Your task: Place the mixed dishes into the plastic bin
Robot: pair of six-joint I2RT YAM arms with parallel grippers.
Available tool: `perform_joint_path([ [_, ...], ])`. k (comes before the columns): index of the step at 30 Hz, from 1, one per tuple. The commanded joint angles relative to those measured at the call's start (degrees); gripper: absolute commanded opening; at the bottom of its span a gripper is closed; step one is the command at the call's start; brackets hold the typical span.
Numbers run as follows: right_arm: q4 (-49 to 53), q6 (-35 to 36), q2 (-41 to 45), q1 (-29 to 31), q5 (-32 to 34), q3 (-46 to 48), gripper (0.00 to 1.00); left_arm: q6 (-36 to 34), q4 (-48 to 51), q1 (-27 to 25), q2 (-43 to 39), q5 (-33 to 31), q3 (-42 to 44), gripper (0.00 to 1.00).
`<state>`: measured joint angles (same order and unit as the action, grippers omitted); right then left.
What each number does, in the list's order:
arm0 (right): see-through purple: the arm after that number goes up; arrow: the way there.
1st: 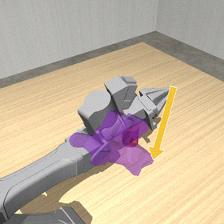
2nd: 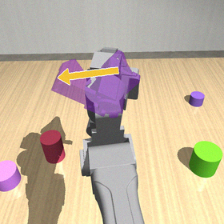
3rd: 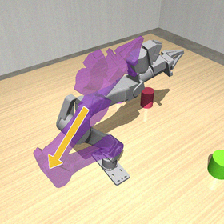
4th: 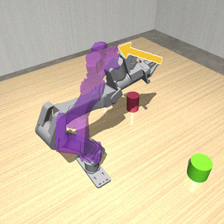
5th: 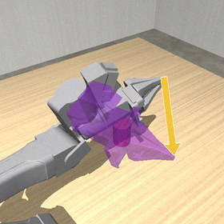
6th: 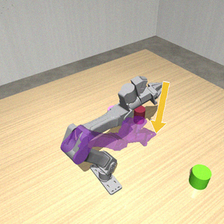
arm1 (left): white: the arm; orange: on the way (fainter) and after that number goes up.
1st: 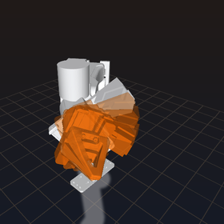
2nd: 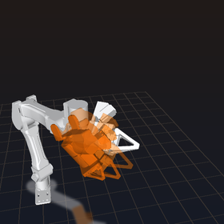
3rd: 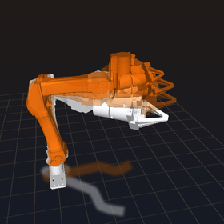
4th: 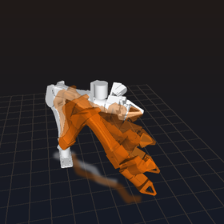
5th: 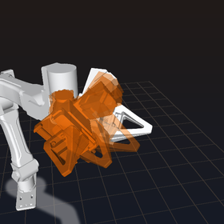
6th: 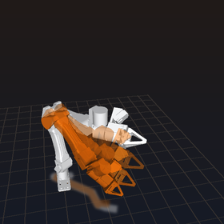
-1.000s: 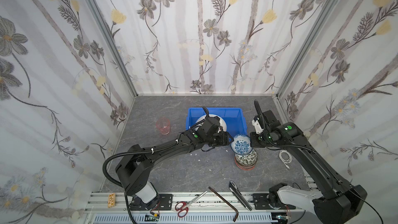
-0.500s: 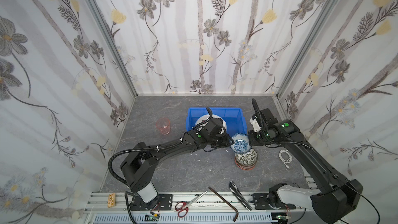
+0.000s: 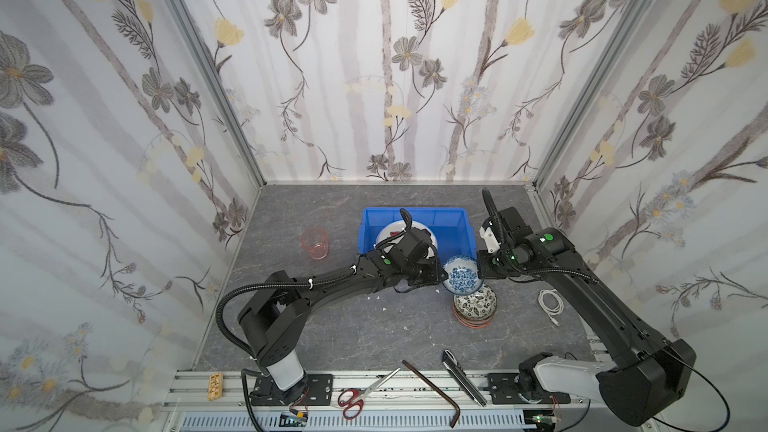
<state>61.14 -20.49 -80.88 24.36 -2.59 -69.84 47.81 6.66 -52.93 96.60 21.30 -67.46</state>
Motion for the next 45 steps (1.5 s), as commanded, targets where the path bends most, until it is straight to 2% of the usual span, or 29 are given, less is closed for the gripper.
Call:
perform_joint_path([
  [1,-3.2,0.5,-0.2,0.2,-1.1,-0.9,0.02,-0.4,-0.1,-0.1,0.5,0.8,-0.8,0.11],
  [9,-4.3,-0.2,-0.2,0.9,-2.1,-1.0,0.04,-0.1,0.1,-0.1,1.6,1.2,-2.0,0.0],
  [15,-5.4,-0.7,0.2,1.3,-3.2,-1.1,0.06,-0.1,0.3,-0.1,1.9,1.3,-2.4,0.0],
  [20,-5.4,-1.3,0.8,1.4,-4.4,-2.8,0.17,-0.2,0.5,0.0,1.9,0.9,-2.6,0.0],
  [29,-3.0,-1.0,1.3,1.2,-2.9,-8.2,0.25,-2.9,5.9,1.9,1.4,-2.6,-6.2,0.0],
  [32,-2.9,-1.1,1.4,0.2,-2.4,-10.3,0.37,-4.7,8.6,3.5,0.7,-4.2,-8.6,0.0],
  [43,-8.5,-2.7,1.9,-3.9,-5.9,-14.1,0.68,-9.8,16.8,9.4,0.3,-8.5,-14.3,0.0],
  [44,-8.8,-2.8,2.0,-4.2,-5.9,-14.2,0.74,-10.1,17.1,9.9,0.4,-8.8,-14.6,0.0],
  [45,-9.1,-2.9,2.2,-4.5,-5.9,-14.0,0.99,-10.5,17.6,10.4,0.3,-9.0,-14.8,0.0],
])
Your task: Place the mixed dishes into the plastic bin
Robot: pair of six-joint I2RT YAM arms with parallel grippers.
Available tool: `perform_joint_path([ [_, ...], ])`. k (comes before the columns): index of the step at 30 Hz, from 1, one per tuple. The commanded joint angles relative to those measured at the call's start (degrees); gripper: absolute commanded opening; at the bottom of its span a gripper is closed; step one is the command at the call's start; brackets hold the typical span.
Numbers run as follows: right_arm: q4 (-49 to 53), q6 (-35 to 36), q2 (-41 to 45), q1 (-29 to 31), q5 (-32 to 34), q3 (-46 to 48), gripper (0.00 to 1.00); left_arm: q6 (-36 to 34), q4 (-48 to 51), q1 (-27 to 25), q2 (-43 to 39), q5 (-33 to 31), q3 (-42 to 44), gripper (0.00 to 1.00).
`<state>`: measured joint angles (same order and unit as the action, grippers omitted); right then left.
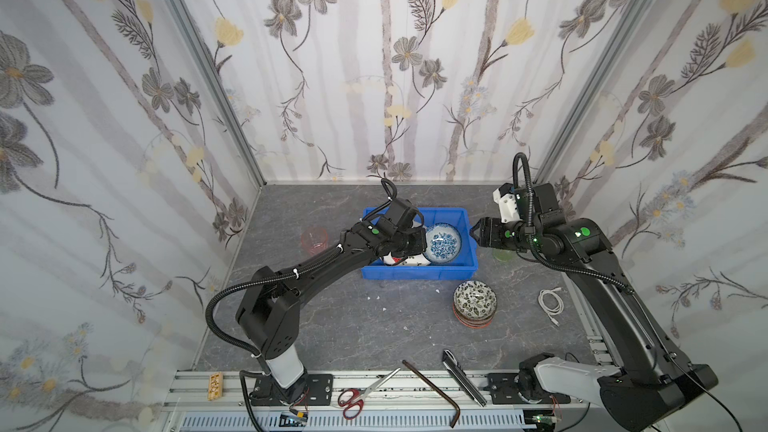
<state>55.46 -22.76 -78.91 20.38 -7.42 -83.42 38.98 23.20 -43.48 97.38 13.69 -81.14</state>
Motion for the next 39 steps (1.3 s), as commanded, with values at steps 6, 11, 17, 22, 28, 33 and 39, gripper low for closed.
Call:
perform_joint_path([
  [6,-4.9,-0.8,1.5,-2.2,-1.7,2.2,1.0,-3.5,3.1,4.0,0.2,-2.4,-2.9,0.0],
  [11,-11.1,-3.0,5.0,-3.8,-4.4,9.0,1.0,-5.1,4.5,5.9,1.6,-3.4,-4.6,0.0],
  [17,-14.2,-3.7,7.4,-5.8,-4.6,13.9,1.0,-7.4,6.5,7.4,5.4,-6.0,-6.8,0.0],
  [22,-14.3,-3.0,7.8,-7.0,-5.1,16.6,1.0,-8.8,7.7,8.4,8.8,-8.0,-8.9,0.0],
  [28,-15.6,-3.0,7.5,-8.1,-7.5,20.4,1.0,-8.9,8.5,9.0,12.6,-8.8,-11.9,0.0],
  [33,-16.3,-2.5,7.3,-8.6,-8.4,21.5,1.0,-8.2,10.0,9.6,16.8,-9.9,-14.9,0.0],
  [39,-16.4,-1.8,6.7,-9.1,-9.0,22.5,1.0,-7.2,12.4,9.8,20.6,-10.9,-19.2,0.0],
])
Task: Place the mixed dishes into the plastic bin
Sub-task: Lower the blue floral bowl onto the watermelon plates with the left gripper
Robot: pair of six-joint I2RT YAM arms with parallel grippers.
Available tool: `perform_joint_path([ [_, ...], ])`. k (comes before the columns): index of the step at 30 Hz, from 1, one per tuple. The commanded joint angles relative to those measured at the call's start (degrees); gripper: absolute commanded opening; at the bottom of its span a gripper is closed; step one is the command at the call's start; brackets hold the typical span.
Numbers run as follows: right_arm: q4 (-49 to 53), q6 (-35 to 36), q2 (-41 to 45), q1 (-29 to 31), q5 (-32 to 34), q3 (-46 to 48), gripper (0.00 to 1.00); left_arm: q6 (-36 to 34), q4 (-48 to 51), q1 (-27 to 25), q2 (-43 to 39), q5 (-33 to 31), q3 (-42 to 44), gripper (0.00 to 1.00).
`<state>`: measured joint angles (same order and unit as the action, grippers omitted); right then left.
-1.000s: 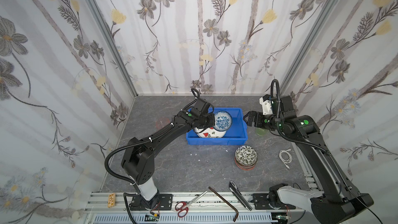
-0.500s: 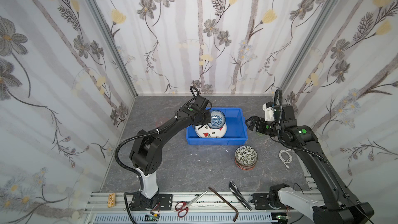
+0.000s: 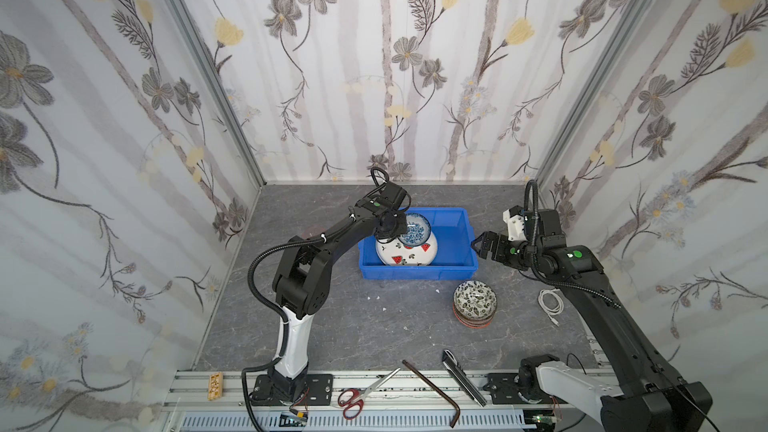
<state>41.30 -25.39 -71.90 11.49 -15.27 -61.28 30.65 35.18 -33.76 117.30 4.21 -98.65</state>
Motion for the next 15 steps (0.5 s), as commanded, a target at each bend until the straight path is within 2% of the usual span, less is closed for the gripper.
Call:
perform_joint_path([
  [1,-2.4,1.0,-0.4,-0.3,-1.2,0.4,1.0,1.3,0.7,0.1,1.0,-1.5,-2.1,0.0],
  [15,-2.9,1.9,-1.2,-1.0,-2.5,1.2,1.0,2.7,6.0,0.8,5.1,-1.7,-8.4,0.0],
])
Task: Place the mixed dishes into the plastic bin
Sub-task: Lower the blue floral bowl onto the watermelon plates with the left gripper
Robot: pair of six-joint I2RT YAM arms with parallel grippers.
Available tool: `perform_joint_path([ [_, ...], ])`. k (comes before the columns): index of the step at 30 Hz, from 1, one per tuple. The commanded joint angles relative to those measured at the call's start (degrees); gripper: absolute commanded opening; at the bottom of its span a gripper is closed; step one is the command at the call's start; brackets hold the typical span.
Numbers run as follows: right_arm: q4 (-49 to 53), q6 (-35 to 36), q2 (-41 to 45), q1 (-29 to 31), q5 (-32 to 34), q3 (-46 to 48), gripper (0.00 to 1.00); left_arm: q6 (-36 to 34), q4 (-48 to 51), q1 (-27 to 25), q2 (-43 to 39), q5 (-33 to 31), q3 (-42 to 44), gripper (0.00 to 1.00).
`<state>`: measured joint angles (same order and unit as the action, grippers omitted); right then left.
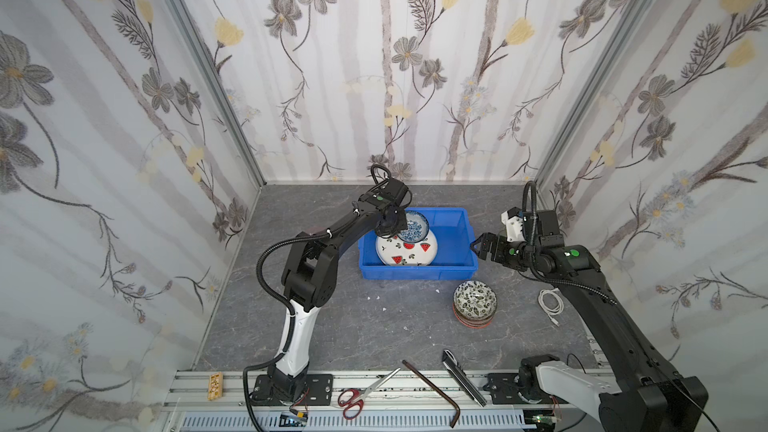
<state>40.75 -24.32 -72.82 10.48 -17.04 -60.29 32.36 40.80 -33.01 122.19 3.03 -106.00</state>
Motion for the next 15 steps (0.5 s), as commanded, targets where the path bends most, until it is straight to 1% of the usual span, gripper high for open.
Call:
perform_joint_path([
  [1,-2.3,0.9,-0.4,-0.1,-0.9,0.3,1.0,1.0,0.6,0.1,0.4,-0.4,-1.2,0.0],
  [7,-2.4,0.9,-0.7,-0.1,-1.4,0.5,1.0,0.9,1.0,0.4,1.4,1.3,-1.6,0.0],
  [15,-2.3,1.3,-1.4,-0.1,-2.3,0.4,1.0,0.9,1.1,0.6,2.0,1.5,-2.4,0.0],
])
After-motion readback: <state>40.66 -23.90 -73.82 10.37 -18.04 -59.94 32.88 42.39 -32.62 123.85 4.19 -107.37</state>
